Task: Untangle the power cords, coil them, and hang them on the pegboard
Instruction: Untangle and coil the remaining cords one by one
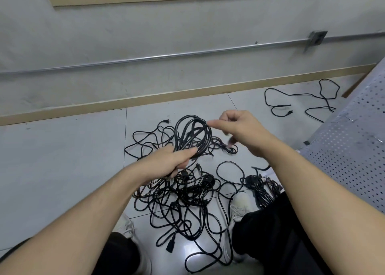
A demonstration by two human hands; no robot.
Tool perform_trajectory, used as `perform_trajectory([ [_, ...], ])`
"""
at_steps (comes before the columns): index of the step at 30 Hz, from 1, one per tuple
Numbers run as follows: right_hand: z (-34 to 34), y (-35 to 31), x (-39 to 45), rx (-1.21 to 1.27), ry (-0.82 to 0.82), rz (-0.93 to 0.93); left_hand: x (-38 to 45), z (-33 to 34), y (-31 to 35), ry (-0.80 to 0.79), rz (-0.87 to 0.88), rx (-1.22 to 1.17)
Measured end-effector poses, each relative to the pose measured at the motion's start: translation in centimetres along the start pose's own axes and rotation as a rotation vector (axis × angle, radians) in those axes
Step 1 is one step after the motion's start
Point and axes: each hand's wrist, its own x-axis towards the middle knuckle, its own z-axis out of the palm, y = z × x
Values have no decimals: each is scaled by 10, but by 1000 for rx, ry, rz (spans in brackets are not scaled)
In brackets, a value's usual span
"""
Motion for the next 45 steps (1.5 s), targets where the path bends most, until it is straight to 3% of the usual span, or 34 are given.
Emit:
perform_trajectory([
  [4,19,1,5,152,120,-31,5,10,3,-17,60,25],
  [10,35,4,4,320,25,168,2,14,-4,-3,193,-8],
  [14,39,1,7,512,91,162,0,16,-2,34,198,-79],
  [20,35,-2,13,838,78,167,6,22,8,225,116,-326],
  [23,30,-2,11,945,54,207,7,25,7,137,120,-345],
  [29,25,-5,7,985,26,249,-6,25,17,-162,124,-634],
  [33,26,-10,7,968,-8,189,-15,24,25,-234,159,-747],
  [36,26,-12,7,976,-38,162,-18,22,28,-301,129,-961],
  [42,34,-3,5,794,70,147,-14,29,25,-312,94,-977],
  [45,39,0,2,776,-10,200,-11,26,25,-241,152,-1012],
])
